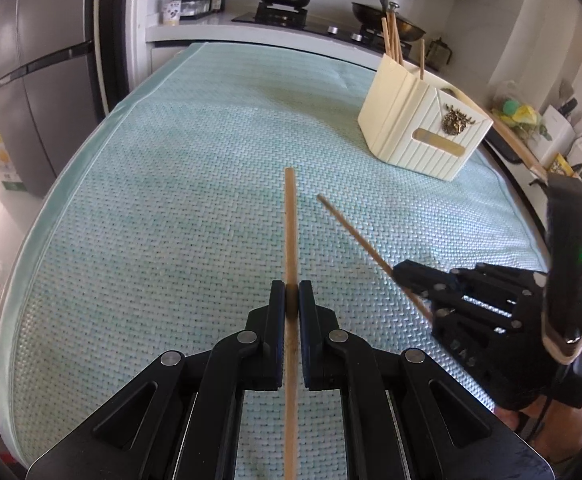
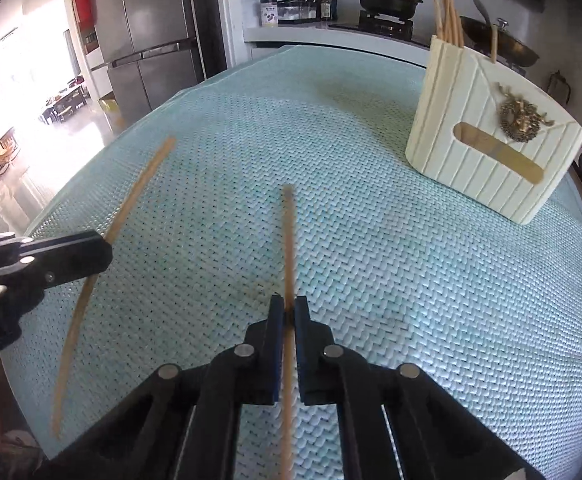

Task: Organize utensils

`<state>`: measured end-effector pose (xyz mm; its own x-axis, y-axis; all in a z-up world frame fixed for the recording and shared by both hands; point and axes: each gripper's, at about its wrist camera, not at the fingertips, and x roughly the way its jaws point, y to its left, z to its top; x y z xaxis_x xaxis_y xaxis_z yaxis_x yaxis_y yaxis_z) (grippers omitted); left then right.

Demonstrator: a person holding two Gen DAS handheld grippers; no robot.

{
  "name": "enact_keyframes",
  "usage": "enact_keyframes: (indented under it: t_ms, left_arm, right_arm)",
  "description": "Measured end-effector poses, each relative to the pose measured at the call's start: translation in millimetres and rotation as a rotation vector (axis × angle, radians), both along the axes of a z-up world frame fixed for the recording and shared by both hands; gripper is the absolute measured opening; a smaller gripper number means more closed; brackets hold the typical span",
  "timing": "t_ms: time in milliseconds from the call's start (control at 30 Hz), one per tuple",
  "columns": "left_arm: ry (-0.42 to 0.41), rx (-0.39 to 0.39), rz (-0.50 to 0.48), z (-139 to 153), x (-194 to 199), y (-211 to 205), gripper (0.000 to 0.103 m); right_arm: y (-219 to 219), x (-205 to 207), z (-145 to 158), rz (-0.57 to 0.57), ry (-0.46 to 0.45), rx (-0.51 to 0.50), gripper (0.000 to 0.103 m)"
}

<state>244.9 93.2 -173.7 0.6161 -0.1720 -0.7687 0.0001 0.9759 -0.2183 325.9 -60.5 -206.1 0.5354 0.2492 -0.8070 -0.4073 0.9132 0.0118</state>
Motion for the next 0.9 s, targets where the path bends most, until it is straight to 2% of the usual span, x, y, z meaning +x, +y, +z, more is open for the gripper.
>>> enact_keyframes:
  t_ms: [233,367,400,433,467,600,700,800,833,867,900]
  left_arm:
    - [-0.005,-0.015,-0.049,1,-1,-20,0.005]
    - [-0.002,-0.019,-0.050,-1,-1,-24,0.005]
    - [0.000,-0.017,-0.048,-2,-1,-25,0.005]
    - [0.004,-0.017,-0.046,-3,-2,-24,0.005]
    - [0.008,-0.015,-0.043,-4,-2,-24,0.005]
    - [0.011,-0.002,-0.023,-2,-8,-18,0.005]
    - [0.014,0.005,-0.007,0,-10,-12,0.005]
    - [0.015,0.008,0.004,2,-12,-8,0.005]
    - [0.014,0.009,0.006,2,-13,-7,0.005]
    - [0.014,0.009,0.006,2,-13,-7,0.005]
    - [0.016,0.007,0.005,1,-13,-7,0.005]
  right_arm:
    - [-72,-36,29,-0.076,-0.019,0.000,0.000]
    - [-89,-52,34,-0.034,-0.021,0.005,0.005]
    - [-85,-53,33,-0.008,-0.021,0.007,0.009]
    - [-74,-46,30,0.020,-0.023,0.015,0.020]
    - [-67,-45,30,0.051,-0.027,0.032,0.025]
    - [-24,-32,20,0.188,-0.023,0.047,0.025]
    - [7,-19,7,0.261,-0.032,-0.019,0.025]
    - [20,-2,-11,0.274,0.014,-0.071,0.025]
    - [18,-1,-12,0.272,0.016,-0.072,0.022]
    - [16,0,-11,0.264,0.022,-0.073,0.008]
    - [11,0,-9,0.251,0.030,-0.075,0.006]
